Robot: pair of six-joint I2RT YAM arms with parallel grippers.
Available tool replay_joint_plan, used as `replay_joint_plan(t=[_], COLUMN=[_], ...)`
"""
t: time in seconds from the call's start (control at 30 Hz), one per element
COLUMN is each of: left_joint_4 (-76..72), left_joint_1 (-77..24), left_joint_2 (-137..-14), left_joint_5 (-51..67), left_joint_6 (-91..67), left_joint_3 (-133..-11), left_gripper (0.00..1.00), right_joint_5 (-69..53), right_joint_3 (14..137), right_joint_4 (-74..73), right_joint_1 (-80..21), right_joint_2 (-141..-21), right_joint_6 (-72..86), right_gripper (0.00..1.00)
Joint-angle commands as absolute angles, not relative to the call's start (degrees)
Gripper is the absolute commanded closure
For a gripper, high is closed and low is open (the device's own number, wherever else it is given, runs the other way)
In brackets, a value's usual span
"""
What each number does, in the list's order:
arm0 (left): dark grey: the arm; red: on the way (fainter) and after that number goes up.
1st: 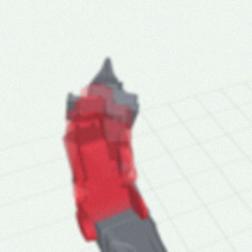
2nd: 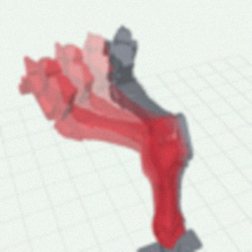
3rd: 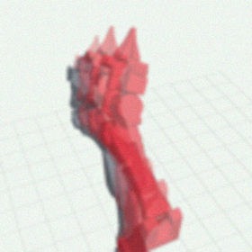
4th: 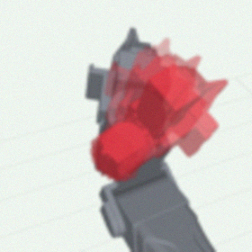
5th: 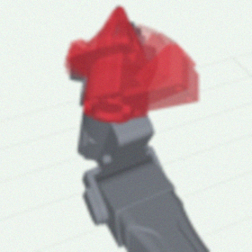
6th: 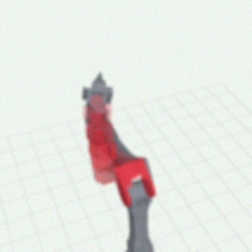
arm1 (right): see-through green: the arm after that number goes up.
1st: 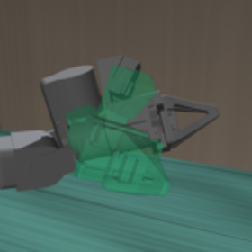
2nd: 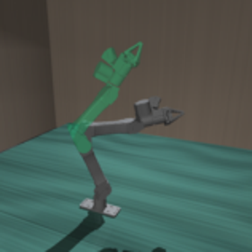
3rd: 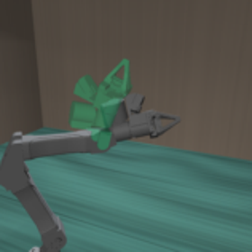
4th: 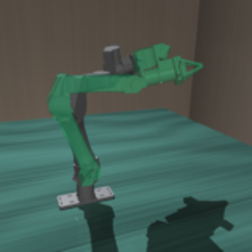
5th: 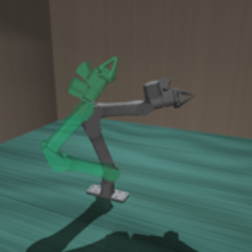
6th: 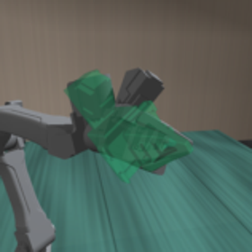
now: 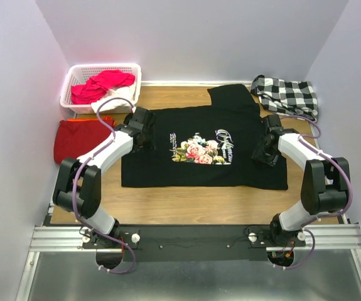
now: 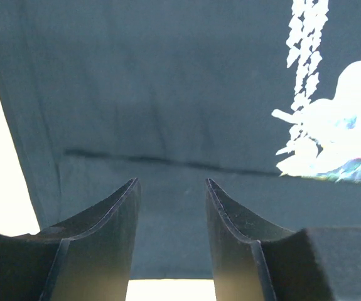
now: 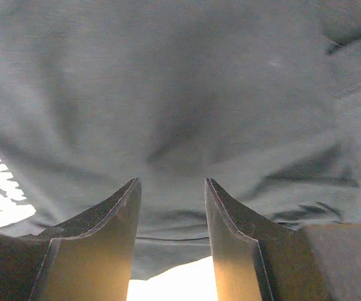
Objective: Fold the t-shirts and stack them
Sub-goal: Fold the flattened tshirt in 1/3 of the way
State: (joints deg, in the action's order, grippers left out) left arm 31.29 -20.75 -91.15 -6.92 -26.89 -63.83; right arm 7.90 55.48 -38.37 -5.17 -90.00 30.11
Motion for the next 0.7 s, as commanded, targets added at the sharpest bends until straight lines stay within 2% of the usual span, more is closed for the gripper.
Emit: replay_joint_plan(t=[0.0, 0.37, 0.67], left_joint_4=[32.3, 36.6, 40.2], left_joint_1=[-20.2, -20.6, -21.7], left_joint_2=[-87.1, -84.3, -88.6], left_joint_5=[-5.4, -5.3, -5.0], left_joint_6=[-31.2, -34.3, -36.1], left_joint_3=[-58.2, -51.9, -48.8], left_gripper=[0.46, 0.46, 0.47], right_joint_5=[11.4, 8.4, 6.9], right_joint_3=[54.7, 52.9, 51.4], right_joint_4=[-39.7, -39.6, -39.7], right_joint_1=[-3.9, -1.2, -0.3], right_joint_2=[-91.0, -93.2, -96.4], right_joint_6=[29.1, 30.5, 31.7], right_gripper=[0.46, 0.46, 0.47])
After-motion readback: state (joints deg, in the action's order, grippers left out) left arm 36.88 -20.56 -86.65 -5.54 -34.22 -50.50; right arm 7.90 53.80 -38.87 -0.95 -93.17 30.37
